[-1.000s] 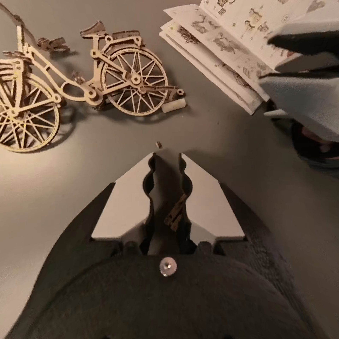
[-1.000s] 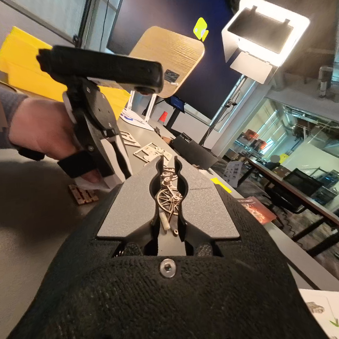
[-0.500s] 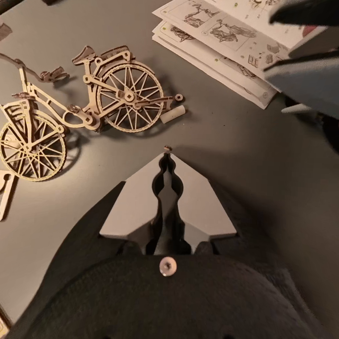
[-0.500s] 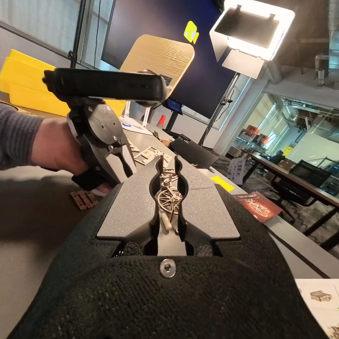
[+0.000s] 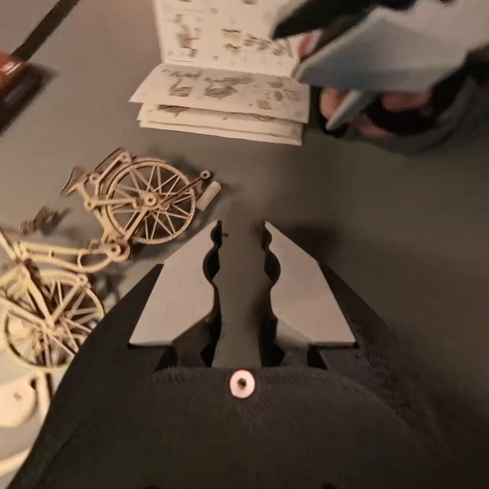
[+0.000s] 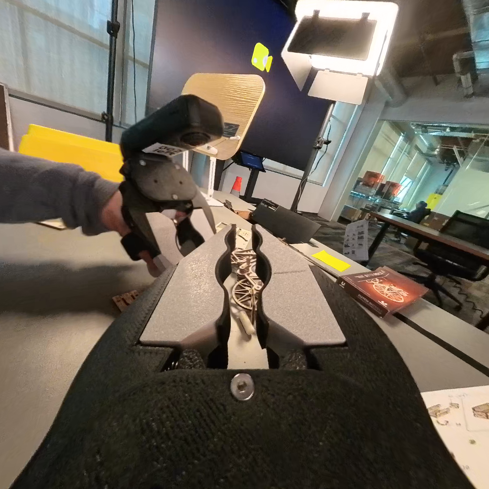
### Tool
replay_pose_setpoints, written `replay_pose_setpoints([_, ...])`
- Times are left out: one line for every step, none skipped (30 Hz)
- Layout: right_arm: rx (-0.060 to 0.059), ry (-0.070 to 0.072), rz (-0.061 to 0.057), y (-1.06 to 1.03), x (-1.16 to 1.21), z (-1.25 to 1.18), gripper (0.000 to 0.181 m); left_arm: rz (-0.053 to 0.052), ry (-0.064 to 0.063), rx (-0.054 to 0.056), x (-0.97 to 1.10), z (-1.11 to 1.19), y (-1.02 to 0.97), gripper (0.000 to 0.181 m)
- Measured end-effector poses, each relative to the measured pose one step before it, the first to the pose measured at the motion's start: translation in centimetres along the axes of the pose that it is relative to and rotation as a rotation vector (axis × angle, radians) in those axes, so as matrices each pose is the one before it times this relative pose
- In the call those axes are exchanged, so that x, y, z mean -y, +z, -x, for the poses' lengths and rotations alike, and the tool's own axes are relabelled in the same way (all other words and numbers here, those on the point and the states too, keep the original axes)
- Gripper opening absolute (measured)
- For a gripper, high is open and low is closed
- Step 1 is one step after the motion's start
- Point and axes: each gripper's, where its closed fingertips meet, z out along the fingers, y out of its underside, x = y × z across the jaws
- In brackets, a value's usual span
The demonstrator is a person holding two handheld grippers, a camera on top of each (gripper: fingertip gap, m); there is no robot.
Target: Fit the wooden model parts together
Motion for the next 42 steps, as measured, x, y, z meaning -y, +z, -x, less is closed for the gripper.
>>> replay_pose_setpoints([-0.0044, 0.0079, -0.001, -0.035, -0.012, -0.16, 0.01, 0.0409, 0.0632, -0.0396, -0.343, 0.135, 0.026, 0.028])
replay_pose_setpoints([-0.0043, 0.0061, -0.0019, -0.031, -0.02, -0.175, 0.01, 0.0481, 0.0389, -0.0338, -0.457, 0.224, 0.033, 0.028])
replay_pose_setpoints([-0.0039, 0.0071, 0.0009, -0.021, -0.064, -0.159, 0.01, 0.0402, 0.0216, -0.0384, -0.347, 0.093, 0.039, 0.03])
replay_pose_setpoints([-0.0026, 0.0087, 0.0031, -0.001, -0.081, -0.139, 0.01, 0.0225, 0.0106, -0.0288, -0.111, 0.107, 0.041, 0.034])
replay_pose_setpoints([-0.0008, 0.0075, 0.0011, -0.003, -0.049, -0.085, 0.01, 0.0093, 0.009, -0.0319, 0.036, -0.066, 0.06, 0.038])
replay_pose_setpoints([-0.0001, 0.0048, -0.0002, 0.001, -0.031, -0.062, 0.01, 0.004, 0.0067, -0.0255, 0.082, -0.054, 0.106, 0.041])
replay_pose_setpoints([0.0, 0.0026, 0.0008, 0.01, -0.026, -0.029, 0.01, 0.009, 0.0075, -0.0229, -0.051, -0.093, 0.183, 0.042])
replay_pose_setpoints([0.0005, 0.001, 0.0017, 0.02, -0.047, -0.017, 0.01, 0.015, 0.008, -0.016, -0.192, -0.014, 0.233, 0.042])
replay_pose_setpoints([0.0015, 0.0009, 0.002, 0.016, -0.047, 0.015, 0.009, 0.0094, 0.0048, -0.0123, -0.155, 0.014, 0.249, 0.042])
replay_pose_setpoints([0.0021, 0.0009, 0.0024, 0.023, -0.042, 0.033, 0.009, 0.0113, 0.0004, -0.0095, -0.21, 0.038, 0.247, 0.041])
replay_pose_setpoints([0.002, 0.0003, 0.0016, 0.008, -0.026, 0.033, 0.009, 0.0122, -0.004, 0.0033, -0.226, 0.191, 0.197, 0.039])
replay_pose_setpoints([0.002, 0.0, 0.0009, 0.012, -0.013, 0.041, 0.009, -0.0136, -0.0034, 0.0019, 0.196, 0.069, -0.019, 0.036])
replay_pose_setpoints([0.0018, -0.0001, 0.0013, 0.011, -0.021, 0.028, 0.009, 0.0057, -0.0109, 0.0074, -0.09, 0.082, 0.023, 0.035])
replay_pose_setpoints([0.0011, -0.0004, 0.0015, 0.006, -0.031, 0.028, 0.009, -0.0045, -0.0075, 0.0157, 0.012, 0.082, 0.011, 0.033])
replay_pose_setpoints([0.0013, 0.0004, 0.0019, 0.027, -0.034, 0.018, 0.009, -0.0065, 0.0054, 0.0147, -0.032, -0.009, 0.005, 0.032])
replay_pose_setpoints([0.0021, 0.0013, 0.0024, 0.023, -0.042, 0.034, 0.009, -0.0092, 0.0127, 0.0155, -0.054, -0.025, -0.001, 0.031])
replay_pose_setpoints([0.0022, 0.001, 0.0031, 0.038, -0.065, 0.029, 0.009, -0.0122, 0.0055, -0.0033, 0.002, -0.232, -0.004, 0.027])
replay_pose_setpoints([0.0021, 0.0006, 0.0035, 0.045, -0.061, 0.033, 0.009, -0.0098, -0.009, -0.0021, 0.004, -0.119, 0.001, 0.025])
replay_pose_setpoints([0.0022, 0.0002, 0.0031, 0.036, -0.06, 0.042, 0.009, -0.0069, -0.0057, -0.0003, -0.004, -0.055, -0.007, 0.025])
replay_pose_setpoints([0.0024, 0.0, 0.0024, 0.021, -0.036, 0.048, 0.009, -0.0051, -0.0014, 0.0012, -0.003, -0.02, -0.012, 0.025])
replay_pose_setpoints([0.0022, 0.0, 0.0015, 0.018, -0.023, 0.044, 0.009, -0.0038, -0.0007, 0.002, -0.011, 0.03, -0.001, 0.023])
replay_pose_setpoints([0.0023, 0.0007, 0.0014, 0.009, -0.034, 0.033, 0.009, -0.003, -0.0018, 0.0009, -0.007, 0.024, -0.008, 0.022])
replay_pose_setpoints([0.0031, 0.0017, 0.0023, 0.025, -0.042, 0.04, 0.009, -0.0009, -0.0006, -0.0031, -0.011, -0.003, -0.015, 0.02])
replay_pose_setpoints([0.0028, 0.0021, 0.0029, 0.023, -0.055, 0.021, 0.009, 0.0009, -0.0022, -0.0003, -0.044, 0.043, -0.035, 0.019])
replay_pose_setpoints([0.0018, 0.0025, 0.0027, 0.023, -0.061, 0.011, 0.008, -0.0005, -0.0075, -0.0019, -0.012, 0.014, -0.029, 0.018])
replay_pose_setpoints([0.0014, 0.0025, 0.0018, 0.02, -0.035, 0.012, 0.008, -0.0022, -0.012, -0.0012, 0.018, -0.004, 0.0, 0.018])
replay_pose_setpoints([0.0017, 0.0024, 0.0011, 0.015, -0.027, 0.005, 0.009, -0.0037, -0.01, 0.001, 0.03, -0.012, 0.005, 0.018])
replay_pose_setpoints([0.002, 0.0025, 0.0011, 0.014, -0.025, 0.019, 0.009, -0.0049, -0.0024, 0.0082, -0.001, 0.059, 0.017, 0.017])
replay_pose_setpoints([0.0023, 0.0024, 0.0016, 0.019, -0.043, 0.025, 0.009, -0.0062, 0.0023, 0.0124, 0.009, 0.083, 0.021, 0.015])
replay_pose_setpoints([0.003, 0.0023, 0.0028, 0.032, -0.052, 0.034, 0.009, -0.0073, 0.0026, 0.0083, 0.019, 0.034, 0.022, 0.014])
replay_pose_setpoints([0.0034, 0.0016, 0.0034, 0.035, -0.066, 0.058, 0.009, -0.0096, -0.0012, -0.0017, 0.058, -0.108, 0.055, 0.013])
replay_pose_setpoints([0.003, 0.0002, 0.0028, 0.03, -0.044, 0.048, 0.009, -0.0111, -0.0072, 0.0011, 0.105, -0.042, 0.072, 0.012])
replay_pose_setpoints([0.0017, -0.0013, 0.0016, 0.016, -0.019, 0.047, 0.009, -0.0105, -0.0072, 0.0045, 0.091, 0.024, 0.089, 0.011])
replay_pose_setpoints([0.0006, -0.0023, 0.0005, 0.003, 0.001, 0.032, 0.008, -0.0103, -0.0036, 0.0013, 0.104, -0.03, 0.09, 0.01])
replay_pose_setpoints([0.0001, -0.0023, -0.0001, -0.002, 0.008, 0.015, 0.008, -0.0086, -0.0042, 0.0049, 0.073, 0.037, 0.07, 0.008])
replay_pose_setpoints([-0.001, -0.0015, -0.0006, -0.017, 0.015, -0.008, 0.008, -0.004, -0.0058, 0.0048, 0.027, 0.061, 0.04, 0.002])
replay_pose_setpoints([-0.0021, -0.0002, -0.0014, -0.03, 0.026, -0.025, 0.009, -0.0009, -0.0059, 0.0009, -0.005, 0.002, -0.012, 0.001])
replay_pose_setpoints([-0.0019, 0.0027, -0.002, -0.021, 0.033, -0.052, 0.009, 0.004, 0.0004, 0.0123, -0.079, 0.046, -0.072, 0.001])
replay_pose_setpoints([-0.0008, 0.0061, -0.003, -0.04, 0.052, -0.048, 0.009, 0.0055, 0.011, 0.0358, -0.152, 0.205, -0.193, 0.001])
replay_pose_setpoints([0.0015, 0.0089, -0.004, -0.031, 0.06, -0.025, 0.009, -0.0158, 0.0245, 0.0467, 0.073, 0.137, -0.328, 0.001])
replay_pose_setpoints([0.0046, 0.0107, -0.0052, -0.033, 0.08, 0.029, 0.009, -0.0458, 0.0228, 0.0374, 0.479, -0.175, -0.452, 0.001])
replay_pose_setpoints([0.0068, 0.0105, -0.0059, -0.011, 0.095, 0.091, 0.009, -0.0483, 0.0065, 0.0458, 0.544, -0.092, -0.552, 0.001])
